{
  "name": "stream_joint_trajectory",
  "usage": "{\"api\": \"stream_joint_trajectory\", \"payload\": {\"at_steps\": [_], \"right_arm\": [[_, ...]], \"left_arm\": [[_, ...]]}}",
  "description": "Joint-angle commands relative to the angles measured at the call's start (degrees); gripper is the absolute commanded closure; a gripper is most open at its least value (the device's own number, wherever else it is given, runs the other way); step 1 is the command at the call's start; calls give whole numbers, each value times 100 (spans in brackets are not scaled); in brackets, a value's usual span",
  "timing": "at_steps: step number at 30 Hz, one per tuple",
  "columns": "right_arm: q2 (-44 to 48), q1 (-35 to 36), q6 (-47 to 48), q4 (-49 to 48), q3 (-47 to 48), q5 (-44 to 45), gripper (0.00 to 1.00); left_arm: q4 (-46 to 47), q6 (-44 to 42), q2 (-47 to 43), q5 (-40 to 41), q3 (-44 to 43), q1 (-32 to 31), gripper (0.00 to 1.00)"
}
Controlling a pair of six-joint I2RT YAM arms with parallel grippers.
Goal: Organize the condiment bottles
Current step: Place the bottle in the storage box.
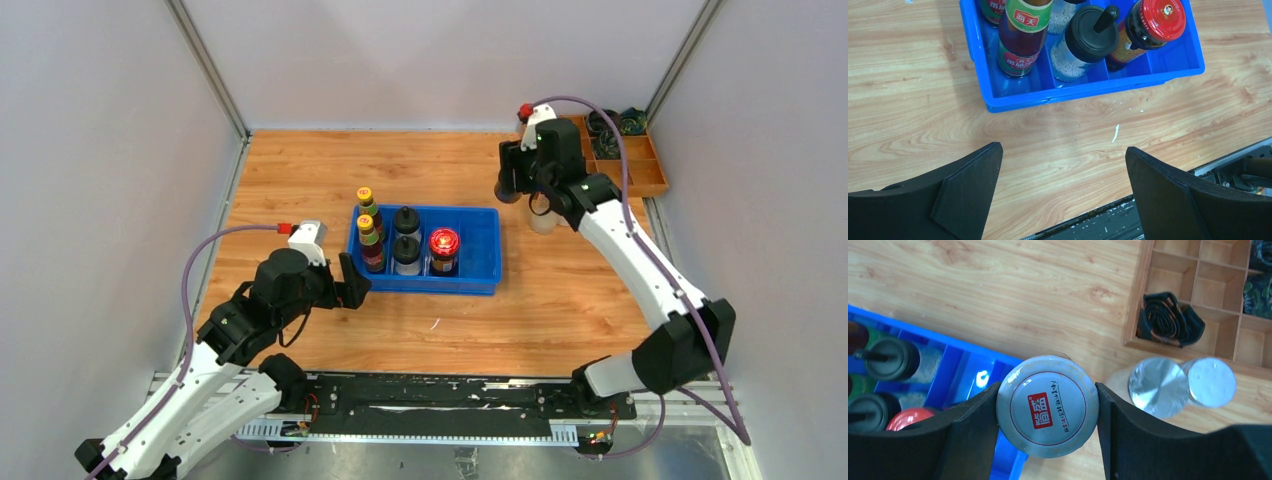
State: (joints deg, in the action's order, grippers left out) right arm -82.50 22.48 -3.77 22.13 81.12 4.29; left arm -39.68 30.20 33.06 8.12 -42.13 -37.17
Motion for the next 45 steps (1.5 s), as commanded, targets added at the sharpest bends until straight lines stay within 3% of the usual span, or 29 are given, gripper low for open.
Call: {"api": "stream_joint_trajectory", "payload": {"at_steps": [1, 8, 14, 33, 45], "right_arm": [[819, -29, -126, 21, -455, -154, 50], [1558, -7, -121, 318, -927, -341, 50], [1513, 144, -106, 389, -829, -708, 50], [-54, 1502, 270, 450, 765, -464, 50], [-1252, 1797, 754, 305, 1351, 160, 51]], "left_arm": [[-31, -78, 42, 67, -156, -45, 0], [-15, -85, 20, 65, -152, -43, 0], [10, -68, 39, 67, -155, -45, 0], [70, -49, 155, 94, -203, -45, 0], [46, -40, -14, 23, -138, -45, 0]]}}
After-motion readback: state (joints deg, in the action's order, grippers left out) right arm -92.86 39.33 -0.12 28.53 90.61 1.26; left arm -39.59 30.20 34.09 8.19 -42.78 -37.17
